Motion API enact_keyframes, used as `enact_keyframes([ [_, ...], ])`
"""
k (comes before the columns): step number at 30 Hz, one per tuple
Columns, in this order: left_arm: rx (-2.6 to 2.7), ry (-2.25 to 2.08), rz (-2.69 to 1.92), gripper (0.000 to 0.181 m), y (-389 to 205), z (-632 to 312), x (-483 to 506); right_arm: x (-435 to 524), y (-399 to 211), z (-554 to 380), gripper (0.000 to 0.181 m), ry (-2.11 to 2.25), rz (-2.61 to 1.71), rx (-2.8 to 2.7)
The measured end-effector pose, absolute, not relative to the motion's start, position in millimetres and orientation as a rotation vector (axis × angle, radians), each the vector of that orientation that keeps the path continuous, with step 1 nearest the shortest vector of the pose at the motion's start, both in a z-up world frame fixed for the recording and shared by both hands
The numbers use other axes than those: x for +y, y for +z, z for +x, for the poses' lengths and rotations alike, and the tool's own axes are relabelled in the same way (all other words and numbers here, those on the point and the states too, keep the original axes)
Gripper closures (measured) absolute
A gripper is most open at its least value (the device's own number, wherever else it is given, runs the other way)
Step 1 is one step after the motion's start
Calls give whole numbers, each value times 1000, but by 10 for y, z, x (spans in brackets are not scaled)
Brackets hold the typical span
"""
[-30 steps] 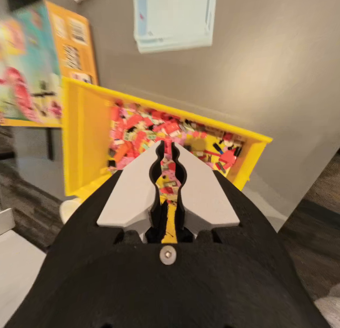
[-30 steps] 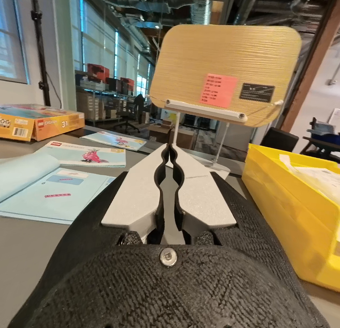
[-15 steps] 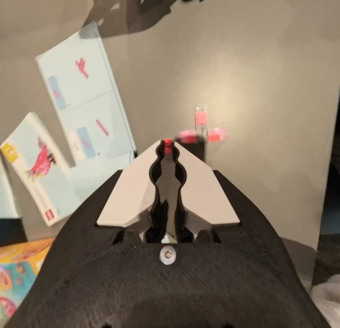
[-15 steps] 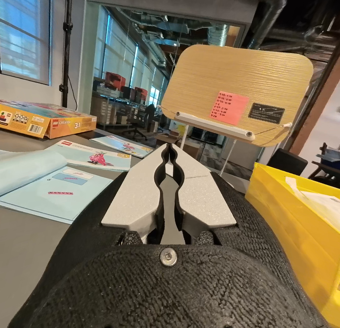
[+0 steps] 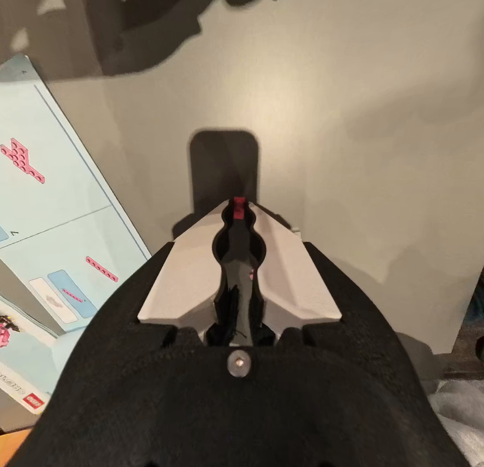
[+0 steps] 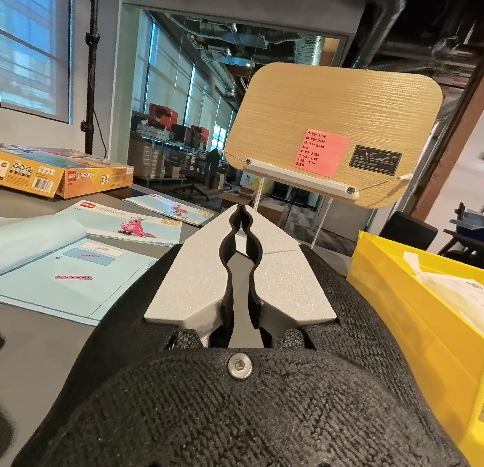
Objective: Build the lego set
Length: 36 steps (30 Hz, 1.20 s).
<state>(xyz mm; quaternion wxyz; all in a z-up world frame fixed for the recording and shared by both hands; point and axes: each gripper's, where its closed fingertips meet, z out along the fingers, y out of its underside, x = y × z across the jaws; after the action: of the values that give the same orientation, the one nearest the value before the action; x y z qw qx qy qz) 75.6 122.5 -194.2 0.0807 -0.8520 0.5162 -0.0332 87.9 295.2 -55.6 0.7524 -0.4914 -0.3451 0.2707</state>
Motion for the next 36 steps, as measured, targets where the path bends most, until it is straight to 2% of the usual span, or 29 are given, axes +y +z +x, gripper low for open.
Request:
enact_keyframes([
  [2,1533,-126,-2538,168,-1929,790,1235,2955,-556,880,181,595,-1075,-752],
  [7,1435,-192,-2490,111,-1883,786,1275,2962,-567,879,181,595,-1079,-755],
  [9,1325,-260,-2457,94,-1799,749,1282,2967,-571,883,181,596,-1083,-754],
  [15,1044,-592,-2269,68,-1579,542,939,2941,-593,828,181,592,-1078,-788],
  [17,1020,-665,-2244,53,-1576,501,770,2927,-611,790,181,579,-1073,-814],
  [23,1029,-636,-2050,54,-1593,480,618,2587,-647,570,181,729,-1003,-995],
  [26,1005,-594,-1961,59,-1523,429,603,1904,-845,316,165,961,-923,-1398],
  [28,994,-578,-1922,64,-1486,389,583,1439,-965,309,162,1070,-874,-1638],
  [30,1013,-491,-1898,65,-1483,307,578,1062,-1049,367,163,1101,-794,-1812],
  [33,1019,-337,-1825,63,-1427,180,590,716,-1355,465,151,1081,-826,-2108],
  [36,1054,-223,-1758,68,-1384,106,567,597,-1575,490,152,996,-805,-2225],
])
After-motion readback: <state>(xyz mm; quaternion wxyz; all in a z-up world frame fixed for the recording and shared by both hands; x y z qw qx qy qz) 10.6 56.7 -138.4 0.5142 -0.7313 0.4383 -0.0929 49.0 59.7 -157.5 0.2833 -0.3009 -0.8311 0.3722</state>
